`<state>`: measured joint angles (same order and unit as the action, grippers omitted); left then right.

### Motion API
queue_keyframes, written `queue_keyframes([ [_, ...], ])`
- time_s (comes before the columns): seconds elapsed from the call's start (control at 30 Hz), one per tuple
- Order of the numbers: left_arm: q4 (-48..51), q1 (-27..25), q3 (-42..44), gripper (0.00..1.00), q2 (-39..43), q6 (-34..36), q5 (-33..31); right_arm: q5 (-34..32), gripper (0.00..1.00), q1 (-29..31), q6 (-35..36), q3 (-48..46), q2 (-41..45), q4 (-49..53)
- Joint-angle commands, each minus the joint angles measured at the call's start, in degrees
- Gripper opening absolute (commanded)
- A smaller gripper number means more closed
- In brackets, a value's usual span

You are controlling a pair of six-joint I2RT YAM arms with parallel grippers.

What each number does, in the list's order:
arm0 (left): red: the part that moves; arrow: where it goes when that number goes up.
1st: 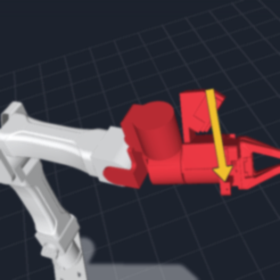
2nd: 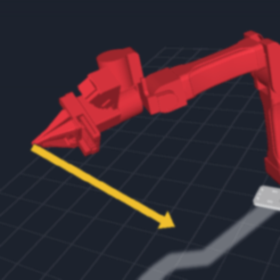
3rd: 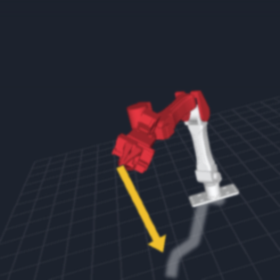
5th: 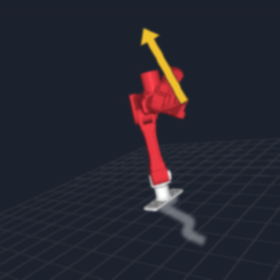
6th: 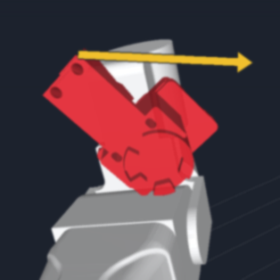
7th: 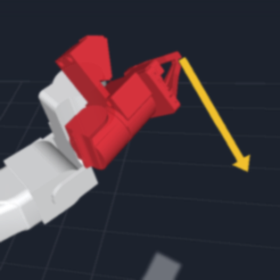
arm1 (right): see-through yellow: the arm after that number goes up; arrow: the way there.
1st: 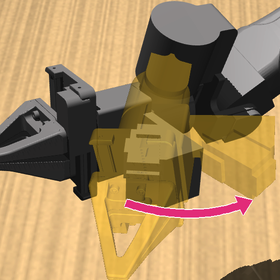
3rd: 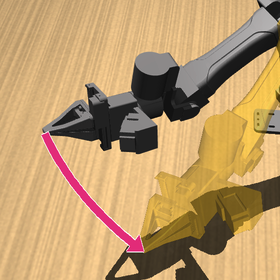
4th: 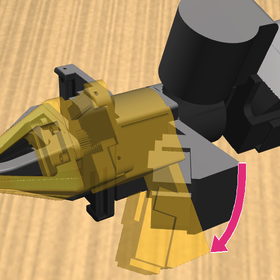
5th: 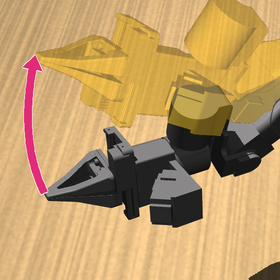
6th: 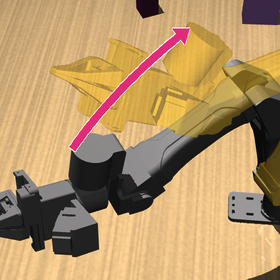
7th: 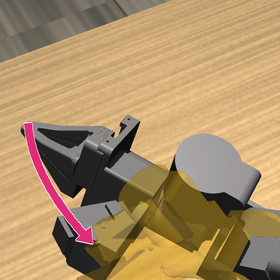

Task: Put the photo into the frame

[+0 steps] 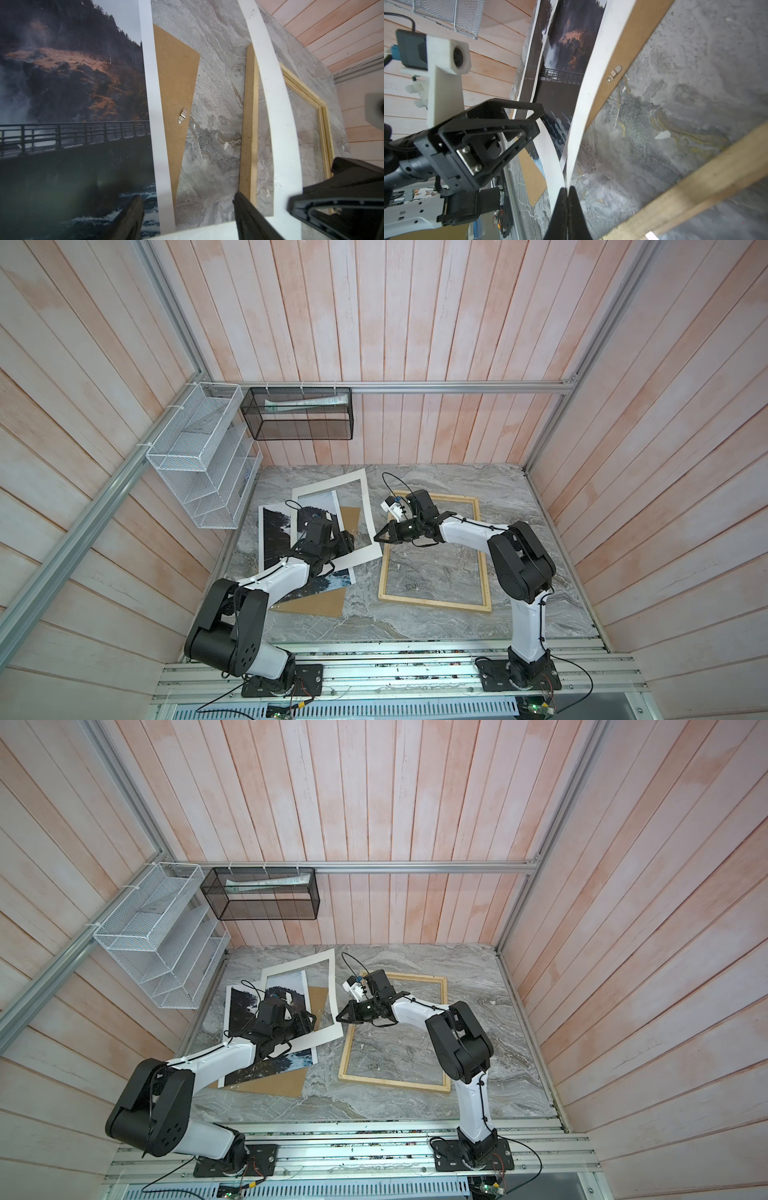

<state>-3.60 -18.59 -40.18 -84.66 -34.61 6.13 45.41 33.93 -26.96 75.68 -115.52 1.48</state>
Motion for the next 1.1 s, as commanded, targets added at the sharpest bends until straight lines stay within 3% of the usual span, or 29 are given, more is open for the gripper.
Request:
queue_keyframes([
  [0.0, -1.85, -0.73, -0.49, 0.71, -0.61, -0.28, 0.37, 3.13, 0.0, -1.18, 1.23, -3.51, 3.26, -0.8],
  [0.57, 1.4, -1.8, -3.86, 0.71, -5.6, 0.46, -0.84, 6.71, 0.0, -11.73, -1.87, -17.77, 11.77, -6.19],
  [0.87, 10.16, -1.2, -5.52, 0.71, -7.01, 3.04, -7.97, -5.11, 0.0, -14.2, 6.21, -14.9, 11.91, 7.49],
  [1.07, 12.24, 0.43, -5.43, 0.71, -6.83, 3.21, -8.5, -10.93, 0.0, -14.29, 7.76, -14.44, 10.68, 10.8],
])
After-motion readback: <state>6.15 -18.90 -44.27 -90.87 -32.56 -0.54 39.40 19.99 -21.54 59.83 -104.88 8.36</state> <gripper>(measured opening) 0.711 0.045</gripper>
